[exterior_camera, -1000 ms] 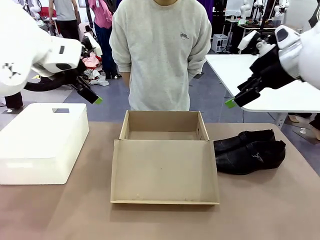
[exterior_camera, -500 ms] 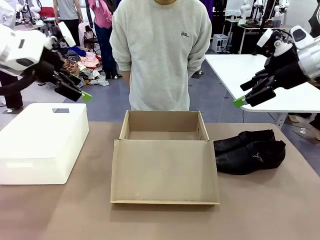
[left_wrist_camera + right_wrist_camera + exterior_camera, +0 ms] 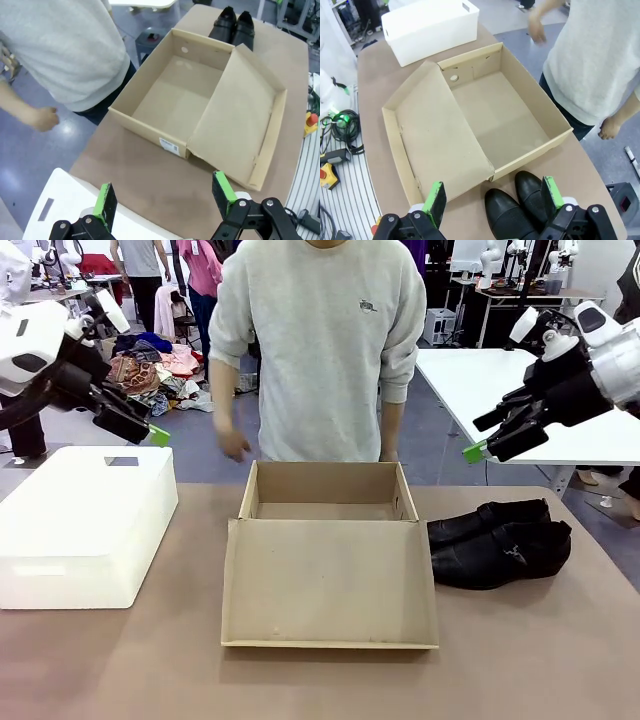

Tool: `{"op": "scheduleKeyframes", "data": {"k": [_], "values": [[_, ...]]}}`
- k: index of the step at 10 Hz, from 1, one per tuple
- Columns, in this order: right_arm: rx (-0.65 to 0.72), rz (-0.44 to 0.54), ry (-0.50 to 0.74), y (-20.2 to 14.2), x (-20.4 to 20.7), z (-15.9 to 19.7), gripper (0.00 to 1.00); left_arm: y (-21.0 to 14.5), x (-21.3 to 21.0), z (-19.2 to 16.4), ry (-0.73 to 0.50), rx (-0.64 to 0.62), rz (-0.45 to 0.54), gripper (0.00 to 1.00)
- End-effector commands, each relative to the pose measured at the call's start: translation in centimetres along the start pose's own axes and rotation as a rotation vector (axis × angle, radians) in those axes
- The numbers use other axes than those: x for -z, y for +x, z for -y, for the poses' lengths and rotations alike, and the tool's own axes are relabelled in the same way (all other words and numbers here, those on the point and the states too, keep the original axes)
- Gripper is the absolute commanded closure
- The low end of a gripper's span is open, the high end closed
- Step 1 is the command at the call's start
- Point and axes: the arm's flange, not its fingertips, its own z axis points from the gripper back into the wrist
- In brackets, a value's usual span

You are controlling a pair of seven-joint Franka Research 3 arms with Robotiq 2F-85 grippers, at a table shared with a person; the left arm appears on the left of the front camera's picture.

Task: Pack the shoes into the box.
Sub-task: Place one shoe of the Shoes into the Shoes Box.

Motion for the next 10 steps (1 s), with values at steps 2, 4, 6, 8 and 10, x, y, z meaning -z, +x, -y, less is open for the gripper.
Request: {"op": "scheduleKeyframes", "data": {"k": [2,4,6,8,10], "values": [[-0.007,0.01,0.002,0.02,-0.15,0.07,0.0,0.36,-0.32,0.21,-0.008,0.009,0.025,0.0],[-0.007,0.01,0.002,0.02,-0.15,0.07,0.0,0.36,-0.32,0.21,-0.008,0.009,0.025,0.0],[-0.007,0.01,0.002,0.02,-0.15,0.07,0.0,0.36,-0.32,0.21,-0.008,0.009,0.025,0.0],[-0.007,0.01,0.002,0.02,-0.15,0.07,0.0,0.36,-0.32,0.21,-0.008,0.009,0.025,0.0],[0.011,-0.008,-0.013,0.22,-0.29,-0.33,0.0,0.36,-0.32,0.21,-0.008,0.009,0.025,0.0]]}}
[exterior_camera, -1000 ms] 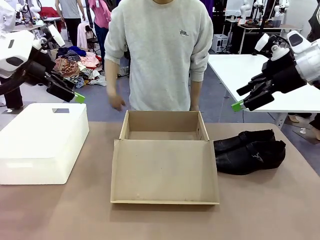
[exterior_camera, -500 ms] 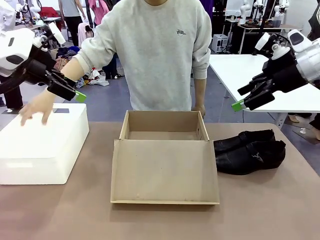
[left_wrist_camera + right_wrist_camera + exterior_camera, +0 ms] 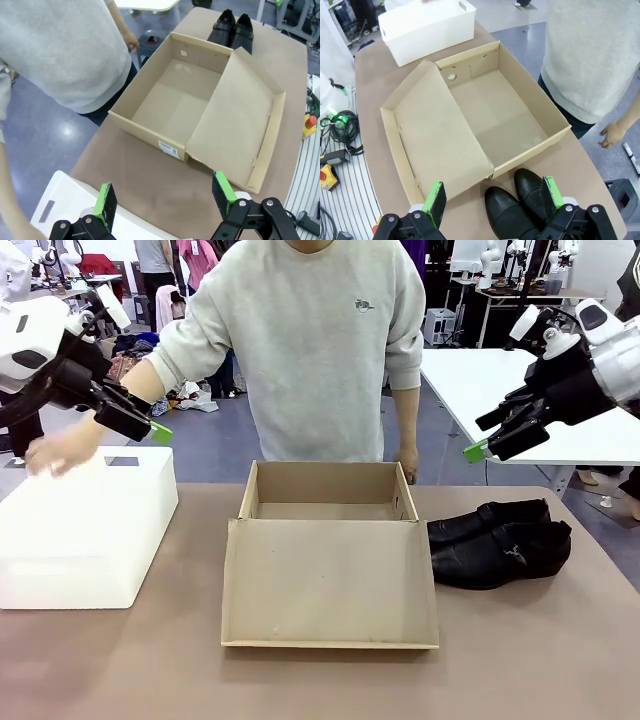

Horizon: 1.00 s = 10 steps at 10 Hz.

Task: Pack the shoes into the box.
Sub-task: Place one shoe of the Shoes into the Shoes Box.

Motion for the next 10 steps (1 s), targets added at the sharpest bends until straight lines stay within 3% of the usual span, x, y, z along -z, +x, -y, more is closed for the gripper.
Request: {"op": "scheduleKeyframes", "data": {"k": [1,3,7,10], "values": [[-0.015,-0.026,-0.013,0.4,-0.1,0.4,0.0,-0.1,-0.1,-0.1,-0.009,0.007,0.015,0.0],[-0.095,-0.105,-0.034,1.3,-1.2,2.2,0.0,-0.1,-0.1,-0.1,-0.009,0.007,0.015,0.0],[-0.293,-0.293,0.073,2.6,-3.1,5.9,0.0,-0.1,-0.1,-0.1,-0.009,0.007,0.015,0.0],[-0.397,-0.449,0.074,3.4,-4.2,9.4,0.0,-0.1,-0.1,-0.1,-0.009,0.007,0.015,0.0]]}}
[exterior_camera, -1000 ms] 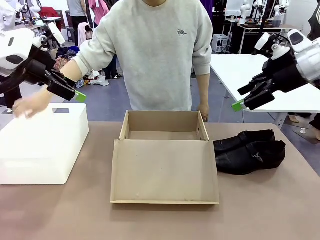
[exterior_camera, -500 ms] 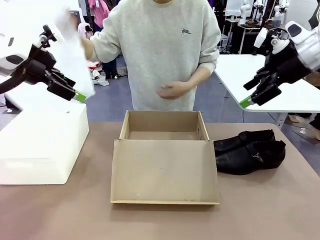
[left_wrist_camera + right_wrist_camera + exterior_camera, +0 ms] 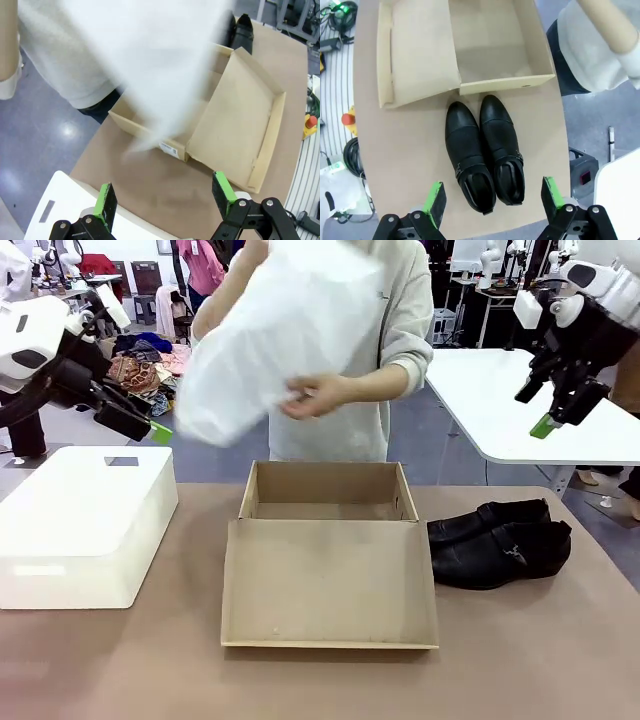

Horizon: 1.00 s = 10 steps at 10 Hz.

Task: Pack the shoes into the box.
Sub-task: Place one shoe of the Shoes into the Shoes Box.

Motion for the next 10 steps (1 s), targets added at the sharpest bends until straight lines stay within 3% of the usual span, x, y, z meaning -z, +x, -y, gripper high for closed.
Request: {"op": "scheduleKeyframes", "data": {"k": [1,2,4,5,10], "values": [[-0.064,-0.089,-0.021,-0.5,-1.0,1.4,0.0,-0.1,0.0,-0.1,-0.01,0.007,0.015,0.0],[-0.08,-0.157,0.003,-1.5,-0.8,3.7,0.0,-0.1,0.0,-0.1,-0.01,0.007,0.015,0.0],[-0.069,-0.162,0.019,-1.5,-0.6,4.0,0.0,-0.1,0.0,-0.1,-0.01,0.007,0.015,0.0],[-0.035,-0.091,0.0,-1.3,-0.2,2.1,0.0,-0.1,0.0,-0.1,-0.01,0.007,0.015,0.0],[-0.035,-0.091,0.0,-1.3,-0.2,2.1,0.0,-0.1,0.0,-0.1,-0.01,0.007,0.015,0.0]]}}
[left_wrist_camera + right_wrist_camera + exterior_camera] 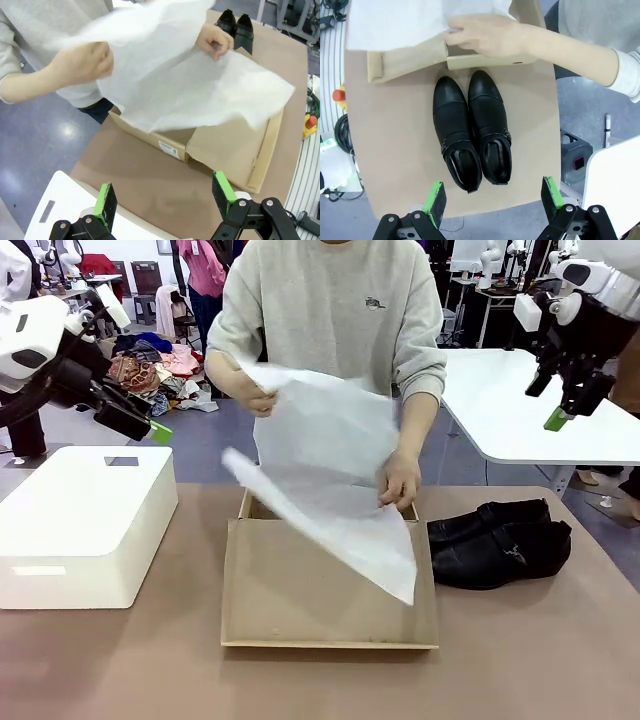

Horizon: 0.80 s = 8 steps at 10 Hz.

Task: Pack the shoes into the box.
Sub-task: Place one shoe of the Shoes into the Shoes Box.

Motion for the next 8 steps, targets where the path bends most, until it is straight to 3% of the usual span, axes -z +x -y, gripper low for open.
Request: {"op": "scheduleKeyframes", "data": {"k": [1,3,8], "values": [[0.005,0.014,0.0,-0.3,0.2,-0.5,0.0,-0.1,0.0,-0.1,-0.011,0.007,0.014,0.0],[-0.01,-0.005,0.011,-0.3,0.5,0.9,0.0,-0.1,0.0,-0.1,-0.011,0.007,0.014,0.0],[-0.03,-0.062,0.016,-3.4,6.0,3.4,0.0,-0.1,0.0,-0.1,-0.011,0.007,0.014,0.0]]}}
